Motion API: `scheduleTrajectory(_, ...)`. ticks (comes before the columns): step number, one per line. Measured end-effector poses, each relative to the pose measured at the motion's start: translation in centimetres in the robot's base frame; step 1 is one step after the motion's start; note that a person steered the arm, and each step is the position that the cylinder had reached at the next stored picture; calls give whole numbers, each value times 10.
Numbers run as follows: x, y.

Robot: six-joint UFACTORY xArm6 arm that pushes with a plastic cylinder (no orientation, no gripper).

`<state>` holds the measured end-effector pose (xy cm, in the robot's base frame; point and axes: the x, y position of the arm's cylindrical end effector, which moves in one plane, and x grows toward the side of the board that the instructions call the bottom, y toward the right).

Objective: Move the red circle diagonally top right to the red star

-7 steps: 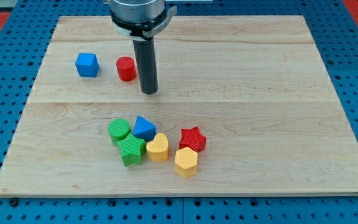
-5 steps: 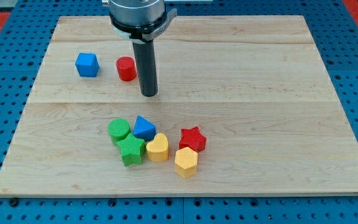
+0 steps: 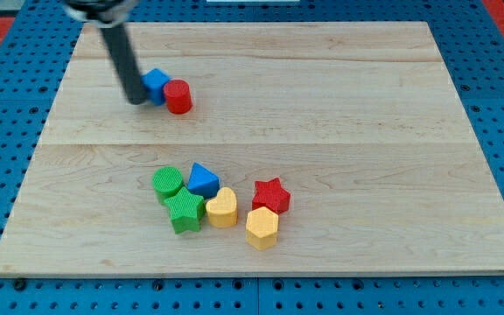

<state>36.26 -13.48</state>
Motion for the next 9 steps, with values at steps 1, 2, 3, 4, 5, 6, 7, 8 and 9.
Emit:
scheduleTrajectory(1,2,10)
scheduleTrajectory(2,-2,12)
scheduleTrajectory(3,0,136)
scheduleTrajectory(4,31,220)
scheduleTrajectory(5,34,185)
scheduleTrajectory(6,53,219)
scheduleTrajectory(7,90,228)
scheduleTrajectory(8,87,272)
scheduleTrajectory(9,55,334)
